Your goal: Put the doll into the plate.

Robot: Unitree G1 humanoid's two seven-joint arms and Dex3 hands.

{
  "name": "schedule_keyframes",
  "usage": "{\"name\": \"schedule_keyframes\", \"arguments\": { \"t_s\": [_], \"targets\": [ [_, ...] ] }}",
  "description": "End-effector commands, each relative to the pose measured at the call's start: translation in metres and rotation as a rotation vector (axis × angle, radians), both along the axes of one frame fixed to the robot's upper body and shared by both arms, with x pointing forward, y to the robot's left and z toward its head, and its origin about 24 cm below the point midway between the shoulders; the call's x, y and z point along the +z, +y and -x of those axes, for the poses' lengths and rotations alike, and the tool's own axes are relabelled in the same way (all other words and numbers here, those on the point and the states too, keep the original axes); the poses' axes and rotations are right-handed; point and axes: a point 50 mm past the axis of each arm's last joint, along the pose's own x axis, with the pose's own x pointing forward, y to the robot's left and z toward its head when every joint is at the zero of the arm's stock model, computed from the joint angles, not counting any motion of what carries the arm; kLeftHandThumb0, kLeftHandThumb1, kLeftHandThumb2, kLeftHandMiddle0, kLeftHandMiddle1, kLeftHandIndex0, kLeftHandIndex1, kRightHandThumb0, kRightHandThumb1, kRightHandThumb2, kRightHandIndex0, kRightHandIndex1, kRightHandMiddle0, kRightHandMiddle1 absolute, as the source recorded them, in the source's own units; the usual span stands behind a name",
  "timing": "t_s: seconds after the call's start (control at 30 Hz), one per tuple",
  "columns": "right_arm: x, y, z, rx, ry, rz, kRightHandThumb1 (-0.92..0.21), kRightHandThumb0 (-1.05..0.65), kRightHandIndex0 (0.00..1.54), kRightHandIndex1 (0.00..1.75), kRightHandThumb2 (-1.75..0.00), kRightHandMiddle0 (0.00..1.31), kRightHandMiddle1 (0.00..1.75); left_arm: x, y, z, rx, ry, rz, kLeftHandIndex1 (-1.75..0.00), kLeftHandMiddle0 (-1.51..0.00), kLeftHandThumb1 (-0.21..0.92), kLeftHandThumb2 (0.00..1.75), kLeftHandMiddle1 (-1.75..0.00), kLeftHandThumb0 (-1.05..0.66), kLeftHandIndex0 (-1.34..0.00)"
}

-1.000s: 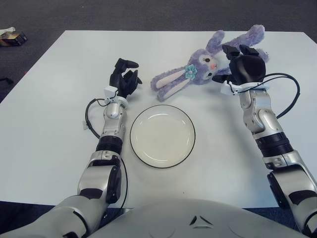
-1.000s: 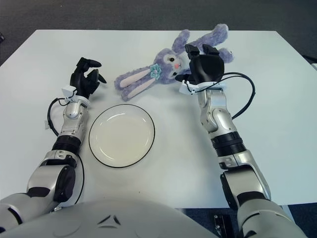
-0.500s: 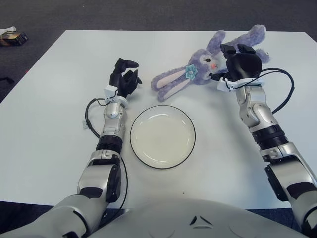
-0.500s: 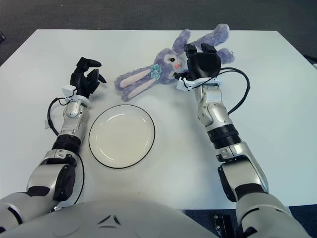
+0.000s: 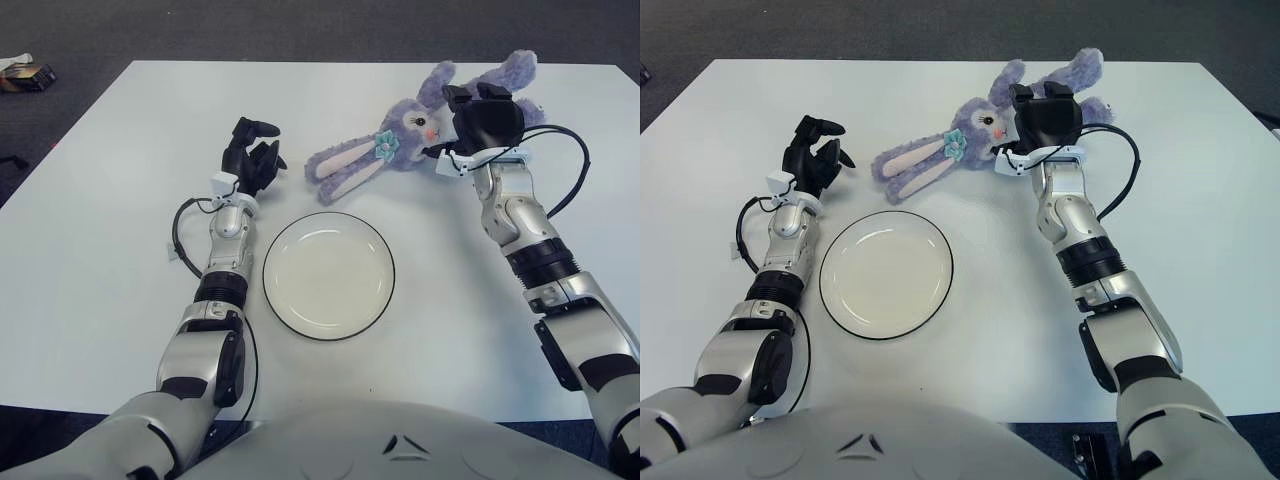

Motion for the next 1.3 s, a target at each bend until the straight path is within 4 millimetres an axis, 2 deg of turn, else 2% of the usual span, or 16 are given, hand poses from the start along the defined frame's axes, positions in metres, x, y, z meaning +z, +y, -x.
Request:
{"name": "schedule_keyframes", "arguments": {
  "t_s": [0.0,0.77,1.27],
  "targets": [
    [0.007,-0.001,-0.004,0.0,-0.004,0.056,-0.91,-0.74,0.28,0.0,-0.01,0.25,0.0,-0.034,0.001,0.017,0.023,0.113,0.02,-1.56,-0.8,0.92,0.34,-1.74,-0.36,-0.39],
    [0.022,0.003,-0.006,0.013,-0.046,0.154,-0.92,-0.77,0.26,0.0,-0.01,0.24,0.0,-0.035,0.0,0.017,0.023,0.108,0.014,-1.55,-0.81,0.92,0.34,-1.73,-0.36,-0.4],
    [0.035,0.009,0.0,0.096,-0.028,0.145,-0.91,-0.79,0.14,0.0,0.0,0.22,0.0,-0.035,0.0,0.017,0.018,0.101,0.011,-1.55,-0.81,0.92,0.34,-1.72,-0.36,-0.4]
  ]
}}
